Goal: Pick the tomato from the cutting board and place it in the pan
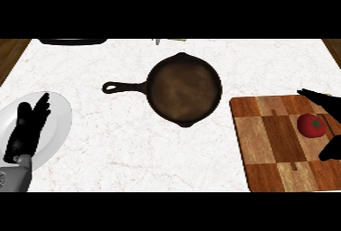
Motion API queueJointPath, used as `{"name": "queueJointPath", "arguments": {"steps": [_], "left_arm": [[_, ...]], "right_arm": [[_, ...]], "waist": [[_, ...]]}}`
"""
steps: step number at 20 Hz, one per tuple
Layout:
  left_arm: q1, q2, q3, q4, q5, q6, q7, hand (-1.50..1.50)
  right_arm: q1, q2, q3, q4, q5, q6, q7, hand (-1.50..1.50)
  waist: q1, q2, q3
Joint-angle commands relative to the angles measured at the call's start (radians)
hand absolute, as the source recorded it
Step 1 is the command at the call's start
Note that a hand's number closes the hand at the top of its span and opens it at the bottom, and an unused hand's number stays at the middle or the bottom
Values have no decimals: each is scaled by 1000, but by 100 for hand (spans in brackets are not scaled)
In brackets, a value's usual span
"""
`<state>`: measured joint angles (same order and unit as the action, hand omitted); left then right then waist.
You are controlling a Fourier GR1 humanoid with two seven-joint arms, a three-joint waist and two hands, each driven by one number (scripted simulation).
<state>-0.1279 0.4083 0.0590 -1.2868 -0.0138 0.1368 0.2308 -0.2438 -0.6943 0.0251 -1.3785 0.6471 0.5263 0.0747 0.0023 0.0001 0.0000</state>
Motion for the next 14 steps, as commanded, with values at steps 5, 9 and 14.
{"name": "queueJointPath", "arguments": {"steps": [5, 9, 14], "left_arm": [[-12, -36, 39, -6, -43, -19, 16, 0], [18, -26, 45, -89, -51, -41, 64, 0], [14, -31, 89, -22, -41, -79, 9, 0]], "right_arm": [[-45, 66, -16, 98, 113, 11, -38, -150], [-19, 48, -38, 179, 161, -40, -112, -150], [-54, 103, -1, 230, 236, -74, -128, 150]], "waist": [[1, 0, 0], [2, 0, 0], [3, 0, 0]]}}
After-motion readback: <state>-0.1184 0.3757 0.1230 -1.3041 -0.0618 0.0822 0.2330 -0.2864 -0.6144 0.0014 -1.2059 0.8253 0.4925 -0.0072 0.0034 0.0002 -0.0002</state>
